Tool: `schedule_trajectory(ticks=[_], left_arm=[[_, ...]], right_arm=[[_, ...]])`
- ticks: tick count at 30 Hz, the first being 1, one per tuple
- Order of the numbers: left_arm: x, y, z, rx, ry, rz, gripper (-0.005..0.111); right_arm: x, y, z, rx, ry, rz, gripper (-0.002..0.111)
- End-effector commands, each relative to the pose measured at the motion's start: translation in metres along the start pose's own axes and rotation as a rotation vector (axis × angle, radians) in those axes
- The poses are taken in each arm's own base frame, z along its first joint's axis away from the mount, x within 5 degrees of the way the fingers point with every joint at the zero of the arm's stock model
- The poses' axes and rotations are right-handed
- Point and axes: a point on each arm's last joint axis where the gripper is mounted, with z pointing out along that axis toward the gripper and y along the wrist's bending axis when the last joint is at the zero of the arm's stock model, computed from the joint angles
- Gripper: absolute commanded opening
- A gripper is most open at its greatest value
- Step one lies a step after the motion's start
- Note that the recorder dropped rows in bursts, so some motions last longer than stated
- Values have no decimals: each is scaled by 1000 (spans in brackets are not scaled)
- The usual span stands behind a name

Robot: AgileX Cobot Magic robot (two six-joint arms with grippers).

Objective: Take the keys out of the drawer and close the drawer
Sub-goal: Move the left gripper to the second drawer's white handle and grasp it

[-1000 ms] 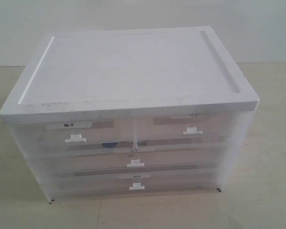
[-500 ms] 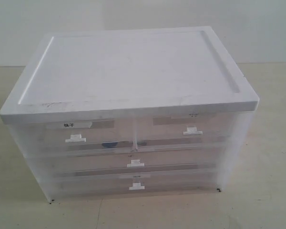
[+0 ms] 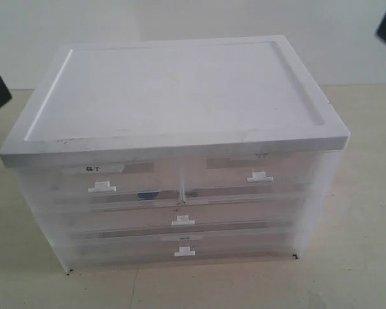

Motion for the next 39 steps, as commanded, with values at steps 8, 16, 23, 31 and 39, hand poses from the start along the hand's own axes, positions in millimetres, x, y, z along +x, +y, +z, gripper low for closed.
schedule_trajectory(ticks=[8, 16, 23, 31, 39], left_arm=[[10, -6, 24, 253, -7, 168, 5], [45, -43, 40, 427, 201, 382, 5], [98, -63, 66, 506, 380, 611, 5], [148, -65, 97, 460, 452, 876, 19], [159, -64, 115, 495, 394, 1082, 46]], right_arm=[[53, -37, 82, -191, 230, 29, 0], [79, -51, 96, -169, 293, 5, 0], [77, -47, 96, -220, 270, -12, 0], [77, -47, 96, -222, 266, -32, 0], [77, -47, 96, -222, 266, -32, 0]])
